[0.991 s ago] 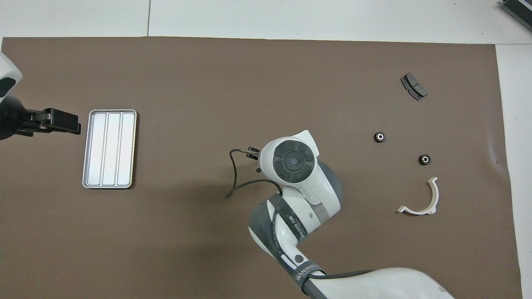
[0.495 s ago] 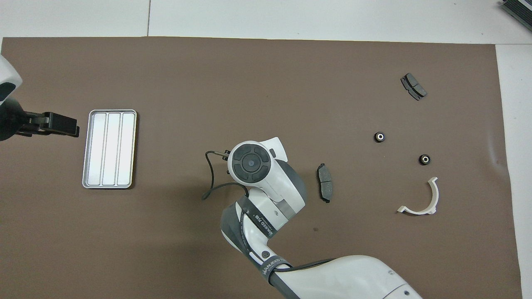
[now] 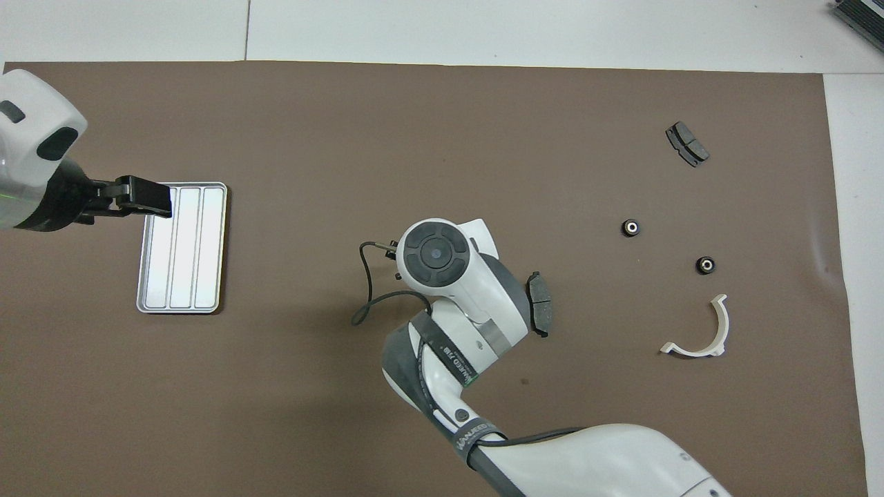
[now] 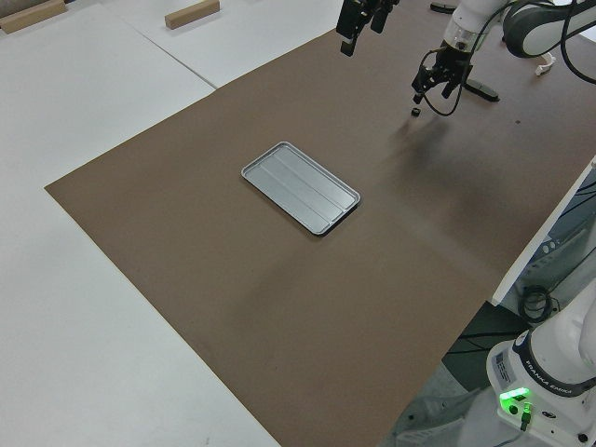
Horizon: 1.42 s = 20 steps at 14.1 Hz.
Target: Pick bearing gear from pile to tray
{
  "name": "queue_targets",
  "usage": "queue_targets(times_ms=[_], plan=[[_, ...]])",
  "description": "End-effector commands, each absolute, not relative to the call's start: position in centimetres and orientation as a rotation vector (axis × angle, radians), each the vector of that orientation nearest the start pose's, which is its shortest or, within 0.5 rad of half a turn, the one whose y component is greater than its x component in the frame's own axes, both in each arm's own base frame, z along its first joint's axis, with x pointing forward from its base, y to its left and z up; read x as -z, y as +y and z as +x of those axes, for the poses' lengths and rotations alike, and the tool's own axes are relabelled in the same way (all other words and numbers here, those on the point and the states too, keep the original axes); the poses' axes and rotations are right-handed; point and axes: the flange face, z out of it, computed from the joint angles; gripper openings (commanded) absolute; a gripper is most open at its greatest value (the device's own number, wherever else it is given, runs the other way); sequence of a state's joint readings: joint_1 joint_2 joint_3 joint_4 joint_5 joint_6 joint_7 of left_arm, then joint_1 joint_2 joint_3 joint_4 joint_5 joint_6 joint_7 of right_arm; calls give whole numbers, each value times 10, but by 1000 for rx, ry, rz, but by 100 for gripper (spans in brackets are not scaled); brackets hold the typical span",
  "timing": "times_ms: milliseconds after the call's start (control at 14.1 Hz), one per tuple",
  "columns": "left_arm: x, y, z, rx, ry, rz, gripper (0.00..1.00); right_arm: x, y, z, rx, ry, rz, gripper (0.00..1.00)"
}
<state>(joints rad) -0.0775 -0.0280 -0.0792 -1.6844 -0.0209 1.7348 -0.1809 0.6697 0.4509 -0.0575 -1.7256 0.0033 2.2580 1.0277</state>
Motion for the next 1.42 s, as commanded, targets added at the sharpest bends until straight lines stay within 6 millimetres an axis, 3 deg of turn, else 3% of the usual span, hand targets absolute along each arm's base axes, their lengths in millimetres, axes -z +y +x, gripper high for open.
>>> queue_targets(times_ms=[0, 283, 495, 779, 920, 1062, 1203, 1345], plan=[[-594, -115, 547, 146, -109, -3173, 100, -355, 309, 568, 131, 579, -3049, 100], [-566, -164, 554, 128, -162, -3175, 100, -351, 221, 604, 133, 481, -3084, 100], [-544, -196, 554, 88, -111, -3174, 100, -341, 163, 616, 103, 288, -3130, 100], [-488, -239, 530, 89, -110, -3177, 100, -330, 115, 609, 30, 119, -3158, 100], [-462, -256, 510, 82, -53, -3158, 100, -325, 78, 610, 10, 24, -3150, 100], [-446, -261, 499, 104, -78, -3159, 100, -319, 66, 603, -6, -48, -3148, 100], [-429, -281, 483, 124, -67, -3170, 100, -311, 60, 598, 32, -72, -3146, 100], [-419, -296, 480, 192, -87, -3197, 100, -307, 48, 597, 54, -94, -3145, 92]])
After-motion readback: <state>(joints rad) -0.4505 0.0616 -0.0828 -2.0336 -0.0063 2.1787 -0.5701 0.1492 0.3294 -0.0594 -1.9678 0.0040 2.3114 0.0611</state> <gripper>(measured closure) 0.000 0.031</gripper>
